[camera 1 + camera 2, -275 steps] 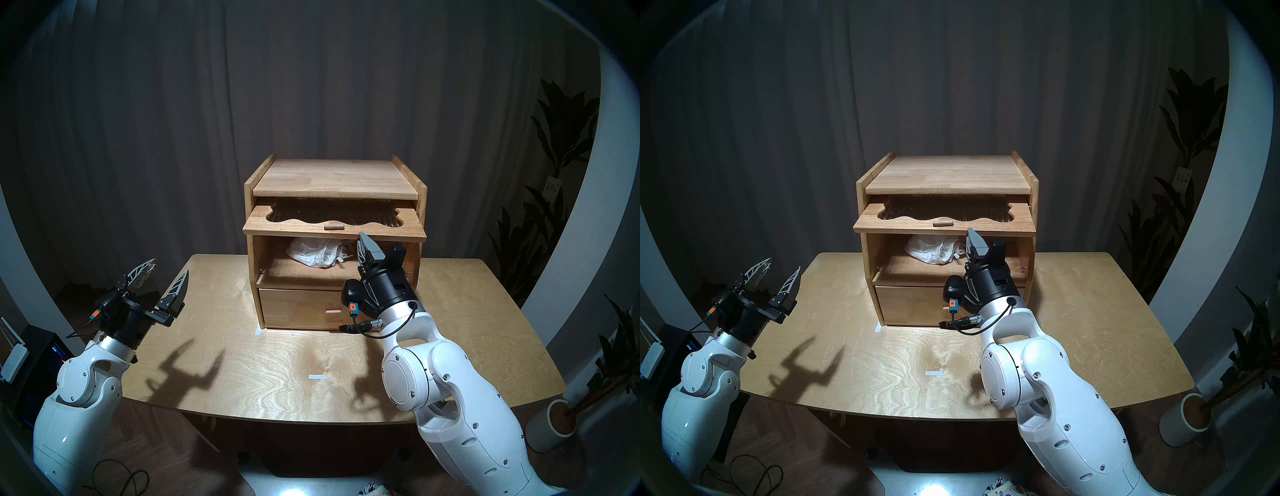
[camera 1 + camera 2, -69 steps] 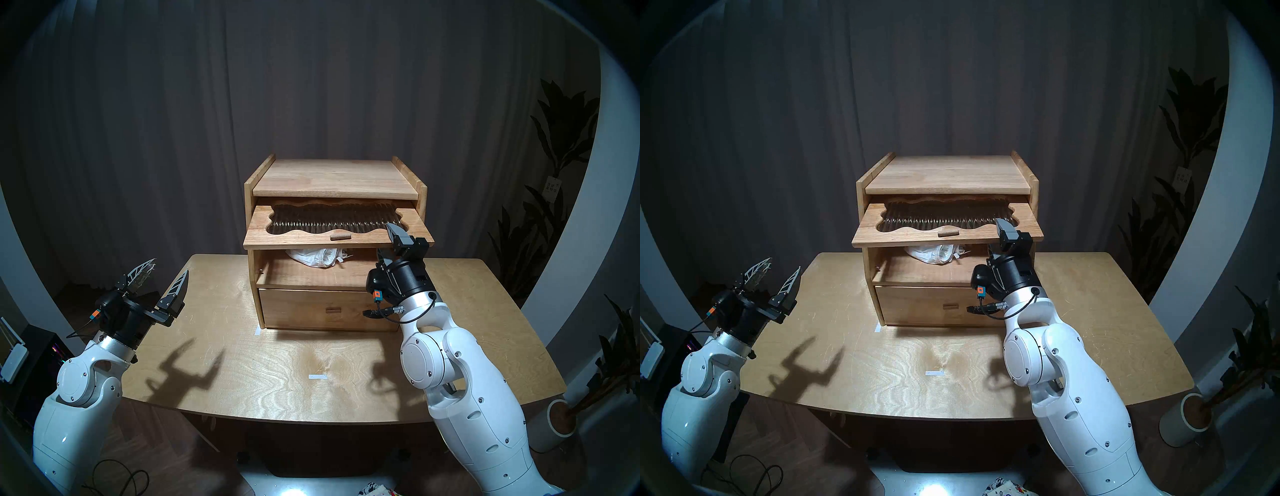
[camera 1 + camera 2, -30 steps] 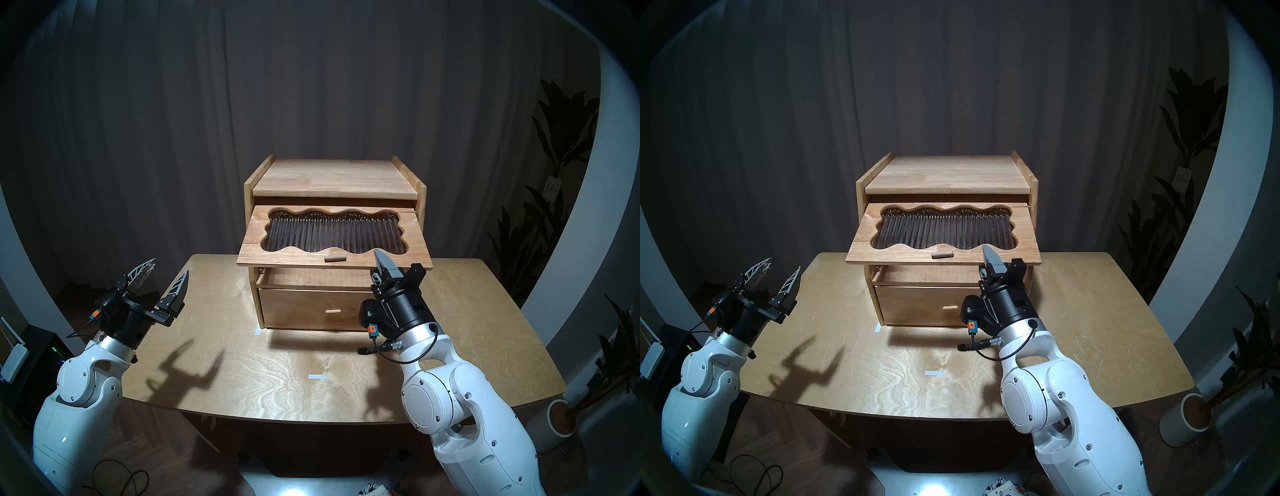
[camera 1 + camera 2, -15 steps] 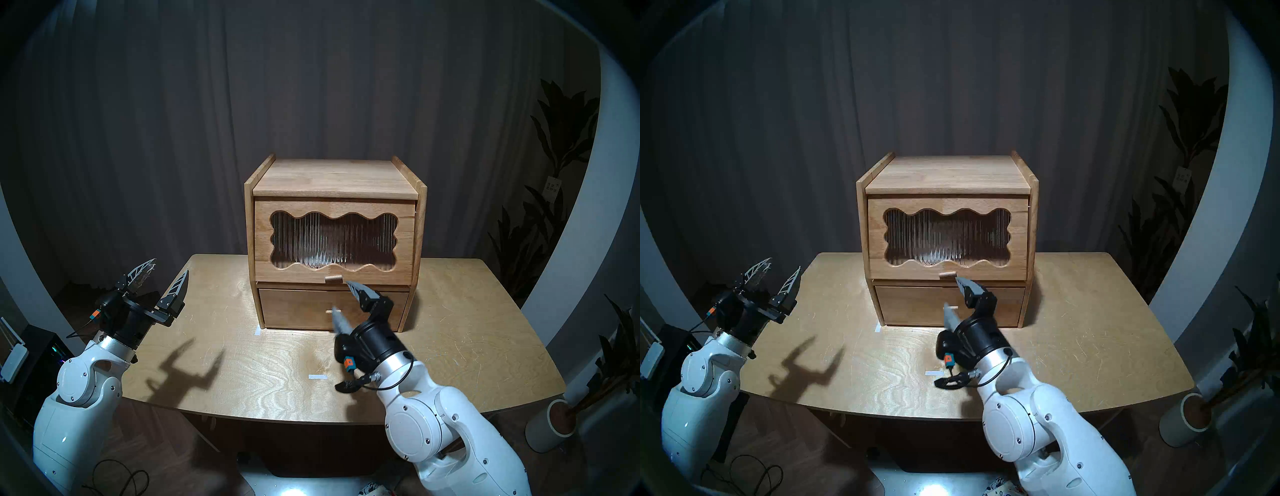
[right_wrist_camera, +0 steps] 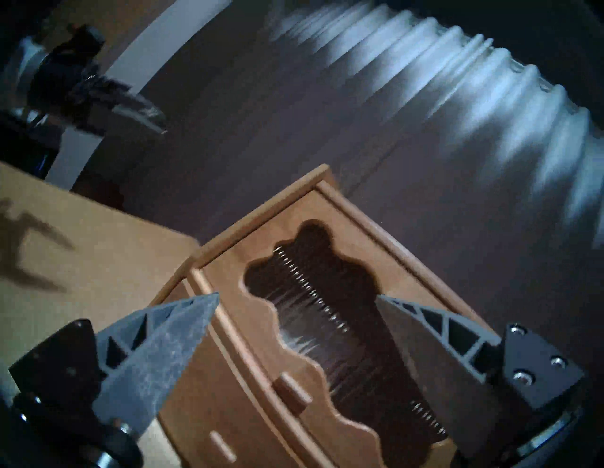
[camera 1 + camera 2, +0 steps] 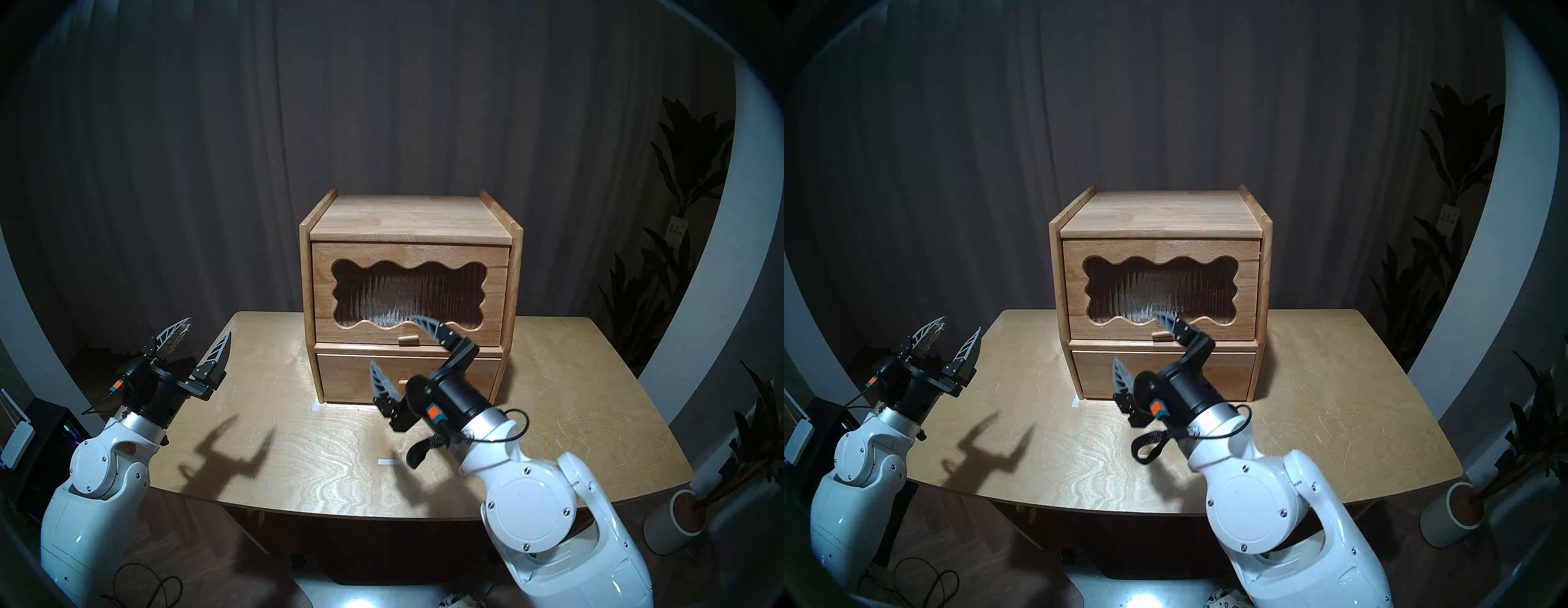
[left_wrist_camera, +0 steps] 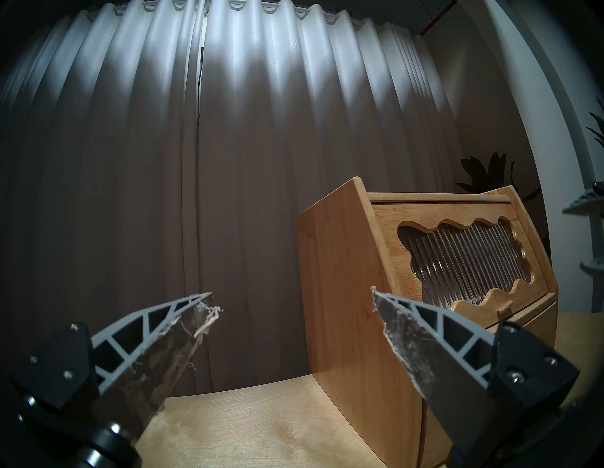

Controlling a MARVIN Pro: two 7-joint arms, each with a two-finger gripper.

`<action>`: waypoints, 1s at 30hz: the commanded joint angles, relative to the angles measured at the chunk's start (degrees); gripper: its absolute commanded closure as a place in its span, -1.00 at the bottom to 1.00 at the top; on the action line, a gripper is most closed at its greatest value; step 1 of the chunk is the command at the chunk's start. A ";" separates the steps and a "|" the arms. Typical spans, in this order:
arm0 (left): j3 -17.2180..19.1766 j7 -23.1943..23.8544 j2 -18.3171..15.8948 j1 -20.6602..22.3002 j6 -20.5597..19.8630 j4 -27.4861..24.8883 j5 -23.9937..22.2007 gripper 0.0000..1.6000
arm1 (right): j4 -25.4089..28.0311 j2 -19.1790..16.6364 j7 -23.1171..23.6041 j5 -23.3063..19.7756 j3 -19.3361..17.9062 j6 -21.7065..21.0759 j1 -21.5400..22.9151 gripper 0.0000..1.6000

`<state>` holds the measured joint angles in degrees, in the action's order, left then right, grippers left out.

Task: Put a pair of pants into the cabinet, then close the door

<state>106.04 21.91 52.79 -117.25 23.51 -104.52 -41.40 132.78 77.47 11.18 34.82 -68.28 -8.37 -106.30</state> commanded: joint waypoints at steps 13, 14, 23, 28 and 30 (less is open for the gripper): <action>0.16 0.04 -0.21 0.46 0.23 -0.46 -0.01 -1.00 | 5.68 10.55 -13.66 -19.75 -20.34 -0.17 4.90 -1.00; 0.16 0.04 -0.21 0.46 0.23 -0.46 -0.02 -1.00 | 5.38 10.82 -14.49 -20.61 -21.17 -0.15 4.92 -1.00; 0.15 0.02 -0.23 0.49 0.25 -0.48 -0.02 -1.00 | -1.13 11.87 -20.06 -28.57 -29.89 -0.09 5.29 -1.00; 0.15 0.02 -0.25 0.50 0.27 -0.51 -0.02 -1.00 | -7.87 11.18 -21.43 -33.59 -35.04 0.31 6.67 -1.00; 0.15 0.02 -0.25 0.50 0.28 -0.53 -0.02 -1.00 | -10.83 10.88 -21.05 -36.06 -37.86 0.72 7.53 -1.00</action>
<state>105.92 21.83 52.74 -117.24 23.51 -104.33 -41.40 128.24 88.32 -8.91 4.70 -97.96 -8.49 -101.17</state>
